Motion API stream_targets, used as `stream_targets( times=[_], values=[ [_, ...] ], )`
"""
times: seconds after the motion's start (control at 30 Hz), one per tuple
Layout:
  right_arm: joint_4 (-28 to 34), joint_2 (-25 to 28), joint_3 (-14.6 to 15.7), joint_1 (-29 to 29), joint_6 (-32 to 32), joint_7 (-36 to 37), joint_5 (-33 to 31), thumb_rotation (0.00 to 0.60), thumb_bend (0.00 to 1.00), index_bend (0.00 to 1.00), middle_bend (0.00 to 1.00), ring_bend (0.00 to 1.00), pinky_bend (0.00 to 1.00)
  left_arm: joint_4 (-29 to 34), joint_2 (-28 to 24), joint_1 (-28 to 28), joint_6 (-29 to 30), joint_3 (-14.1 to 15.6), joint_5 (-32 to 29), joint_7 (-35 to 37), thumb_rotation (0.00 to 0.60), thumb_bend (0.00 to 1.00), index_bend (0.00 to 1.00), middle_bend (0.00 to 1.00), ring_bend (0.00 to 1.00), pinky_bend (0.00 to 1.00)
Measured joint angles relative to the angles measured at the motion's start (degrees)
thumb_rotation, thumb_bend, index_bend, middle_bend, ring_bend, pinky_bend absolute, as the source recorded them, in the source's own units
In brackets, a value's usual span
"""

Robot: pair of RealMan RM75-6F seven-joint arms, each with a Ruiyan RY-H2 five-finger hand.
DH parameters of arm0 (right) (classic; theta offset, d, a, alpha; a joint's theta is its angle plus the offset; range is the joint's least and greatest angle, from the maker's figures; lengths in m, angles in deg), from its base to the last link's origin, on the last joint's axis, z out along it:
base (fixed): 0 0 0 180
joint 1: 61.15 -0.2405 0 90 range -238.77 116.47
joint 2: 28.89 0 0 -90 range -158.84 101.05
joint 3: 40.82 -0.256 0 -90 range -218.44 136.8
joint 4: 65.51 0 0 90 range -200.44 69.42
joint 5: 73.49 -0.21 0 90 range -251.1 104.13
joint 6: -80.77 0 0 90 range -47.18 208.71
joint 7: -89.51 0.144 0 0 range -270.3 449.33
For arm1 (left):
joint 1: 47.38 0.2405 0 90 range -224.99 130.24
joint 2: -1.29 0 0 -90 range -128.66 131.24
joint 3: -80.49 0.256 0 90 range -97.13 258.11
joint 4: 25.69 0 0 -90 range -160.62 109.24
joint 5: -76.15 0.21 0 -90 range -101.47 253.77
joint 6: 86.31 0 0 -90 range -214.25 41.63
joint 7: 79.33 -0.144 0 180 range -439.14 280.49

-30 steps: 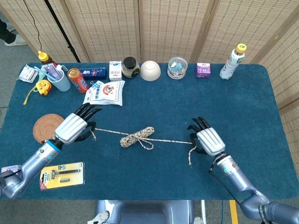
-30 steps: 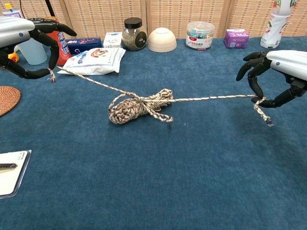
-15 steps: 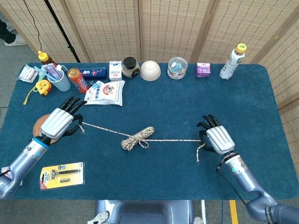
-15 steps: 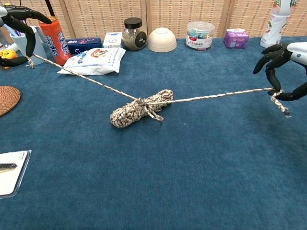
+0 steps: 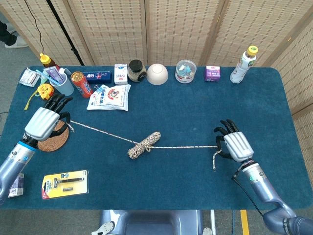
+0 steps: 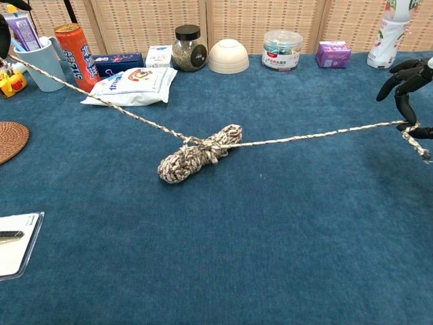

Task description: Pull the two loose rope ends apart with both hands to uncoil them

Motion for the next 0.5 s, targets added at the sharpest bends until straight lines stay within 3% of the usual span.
stream_targets(
  times=[0.5],
  values=[
    [-0.87, 1.24, 0.03, 1.65, 0.88, 1.04, -0.41, 0.6, 0.39, 0.69, 0.29, 0.09, 0.0, -2.96, -2.03, 2.25, 0.26, -1.84, -2.54, 1.54, 0.6, 0.44, 0.67, 0.12, 0.0, 0.0]
  ],
)
